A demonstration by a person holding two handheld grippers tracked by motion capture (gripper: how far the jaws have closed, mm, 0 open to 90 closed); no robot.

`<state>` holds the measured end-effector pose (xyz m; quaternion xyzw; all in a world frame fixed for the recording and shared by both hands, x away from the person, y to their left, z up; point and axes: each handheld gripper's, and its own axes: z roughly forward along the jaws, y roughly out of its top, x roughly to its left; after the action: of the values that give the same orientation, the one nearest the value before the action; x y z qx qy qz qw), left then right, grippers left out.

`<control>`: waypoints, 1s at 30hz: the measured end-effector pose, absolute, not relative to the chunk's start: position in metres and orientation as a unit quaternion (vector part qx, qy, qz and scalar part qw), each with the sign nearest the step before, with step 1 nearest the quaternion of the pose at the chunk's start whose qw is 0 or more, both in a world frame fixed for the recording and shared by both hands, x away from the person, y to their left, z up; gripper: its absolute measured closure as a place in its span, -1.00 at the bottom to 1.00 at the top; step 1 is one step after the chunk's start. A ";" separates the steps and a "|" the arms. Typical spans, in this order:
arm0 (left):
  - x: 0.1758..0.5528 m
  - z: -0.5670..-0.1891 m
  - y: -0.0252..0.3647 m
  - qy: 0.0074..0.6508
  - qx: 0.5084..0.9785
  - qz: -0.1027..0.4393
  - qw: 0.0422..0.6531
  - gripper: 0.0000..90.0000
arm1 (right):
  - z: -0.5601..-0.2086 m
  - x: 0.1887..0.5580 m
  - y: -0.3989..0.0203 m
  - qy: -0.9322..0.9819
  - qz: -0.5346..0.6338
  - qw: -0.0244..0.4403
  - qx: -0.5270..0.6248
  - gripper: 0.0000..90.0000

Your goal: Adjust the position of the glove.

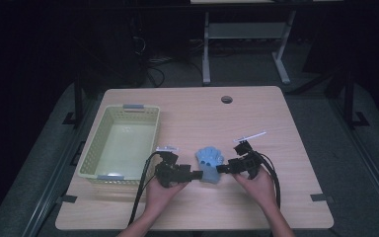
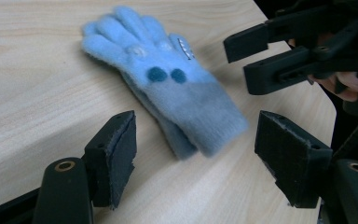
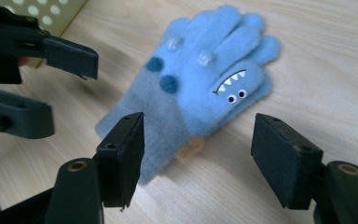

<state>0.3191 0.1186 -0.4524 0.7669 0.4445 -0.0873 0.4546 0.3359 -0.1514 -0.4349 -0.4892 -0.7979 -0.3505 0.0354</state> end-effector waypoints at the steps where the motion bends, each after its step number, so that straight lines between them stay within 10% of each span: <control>1: 0.321 -0.453 0.118 0.448 0.765 -0.090 0.454 -0.35 | -0.435 0.336 -0.153 -0.796 -0.353 0.035 -0.490 -0.22; 30: 0.338 -0.471 0.110 0.494 0.737 -0.157 0.433 -0.11 | -0.453 0.334 -0.142 -0.775 -0.360 0.064 -0.515 -0.10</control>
<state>0.3379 0.1100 -0.4711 0.7370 0.4944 -0.1572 0.4332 0.3344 -0.1422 -0.4529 -0.5154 -0.7750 -0.3601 0.0639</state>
